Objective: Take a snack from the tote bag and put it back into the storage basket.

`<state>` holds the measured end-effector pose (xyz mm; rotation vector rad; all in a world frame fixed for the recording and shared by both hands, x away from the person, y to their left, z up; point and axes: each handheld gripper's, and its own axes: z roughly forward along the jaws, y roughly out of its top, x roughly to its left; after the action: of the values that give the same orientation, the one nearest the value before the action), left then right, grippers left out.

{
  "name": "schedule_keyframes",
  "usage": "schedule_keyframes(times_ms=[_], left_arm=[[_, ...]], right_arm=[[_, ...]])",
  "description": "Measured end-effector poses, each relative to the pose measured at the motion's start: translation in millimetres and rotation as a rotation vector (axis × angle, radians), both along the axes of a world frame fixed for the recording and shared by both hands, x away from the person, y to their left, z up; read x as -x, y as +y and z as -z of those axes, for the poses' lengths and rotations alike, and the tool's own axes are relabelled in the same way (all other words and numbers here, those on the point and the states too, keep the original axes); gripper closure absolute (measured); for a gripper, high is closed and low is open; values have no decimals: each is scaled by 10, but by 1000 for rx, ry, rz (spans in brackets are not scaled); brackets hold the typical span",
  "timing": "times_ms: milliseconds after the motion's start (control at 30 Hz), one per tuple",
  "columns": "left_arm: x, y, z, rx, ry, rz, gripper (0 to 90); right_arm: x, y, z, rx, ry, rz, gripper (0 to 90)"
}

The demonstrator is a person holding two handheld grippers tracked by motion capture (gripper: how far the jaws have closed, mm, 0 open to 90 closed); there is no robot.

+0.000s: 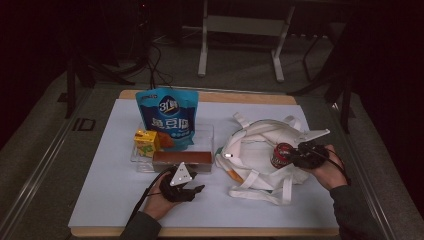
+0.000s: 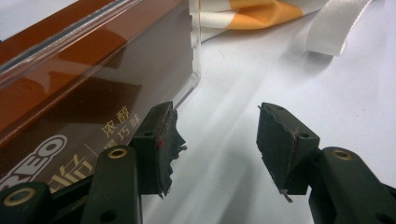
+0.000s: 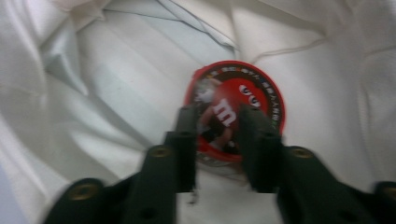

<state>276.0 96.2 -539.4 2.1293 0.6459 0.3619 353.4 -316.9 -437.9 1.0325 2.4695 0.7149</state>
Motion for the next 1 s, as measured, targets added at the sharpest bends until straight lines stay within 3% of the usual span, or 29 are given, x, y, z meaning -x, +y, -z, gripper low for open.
schedule_keyframes(times_ms=[133, 400, 567, 1000], left_arm=[[-1, 0, 0, 0, 1, 1, 468], [1, -2, 1, 0, 0, 1, 468], [0, -1, 1, 0, 1, 1, 467], [-1, -3, 1, -2, 1, 2, 467]], right_arm=[[-84, -13, -3, -5, 13, 37, 483], [-211, -2, 53, -15, 52, 64, 302], [-262, 19, 105, -2, 78, 59, 251], [-365, 42, 263, 10, 141, 46, 233]])
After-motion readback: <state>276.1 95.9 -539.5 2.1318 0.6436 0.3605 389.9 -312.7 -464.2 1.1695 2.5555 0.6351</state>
